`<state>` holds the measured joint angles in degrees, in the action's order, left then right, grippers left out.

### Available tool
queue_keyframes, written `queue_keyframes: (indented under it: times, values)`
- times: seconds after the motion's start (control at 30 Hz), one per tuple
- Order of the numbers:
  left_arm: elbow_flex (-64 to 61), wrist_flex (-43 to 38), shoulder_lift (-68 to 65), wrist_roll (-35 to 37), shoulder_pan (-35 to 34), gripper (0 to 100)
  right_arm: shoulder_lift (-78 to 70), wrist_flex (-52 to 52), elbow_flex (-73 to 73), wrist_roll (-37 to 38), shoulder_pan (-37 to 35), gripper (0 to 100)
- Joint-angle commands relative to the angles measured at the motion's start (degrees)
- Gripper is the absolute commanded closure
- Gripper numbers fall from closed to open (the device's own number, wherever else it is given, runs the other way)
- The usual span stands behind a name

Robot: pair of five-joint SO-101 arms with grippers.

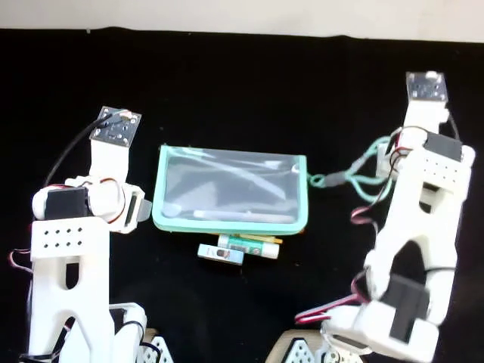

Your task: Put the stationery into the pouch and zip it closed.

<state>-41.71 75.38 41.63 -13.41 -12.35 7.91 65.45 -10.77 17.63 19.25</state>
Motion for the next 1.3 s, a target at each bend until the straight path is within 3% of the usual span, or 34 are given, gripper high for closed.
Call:
queue_keyframes:
  times: [0.0, 0.37, 0.63, 0.93, 1.27]
  values:
    - [0.1, -0.3, 0.0, -0.1, -0.5, 77, 10.7, 3.0, 2.7, 0.5, -3.1, 99.3]
    - [0.1, -0.3, 0.0, -0.1, -0.5, 77, 34.9, 6.2, 2.7, 0.9, -19.4, 99.3]
    - [0.0, -0.3, 0.0, -0.1, -0.5, 77, 43.1, 6.5, 4.3, 1.0, -30.4, 99.3]
    - [0.0, -0.3, 0.0, -0.1, -0.5, 77, 37.7, 17.3, 28.8, 0.8, -41.4, 99.3]
    - [0.4, -0.3, 0.2, 4.0, -0.5, 77, 17.5, 21.9, 55.3, 0.9, -55.4, 99.3]
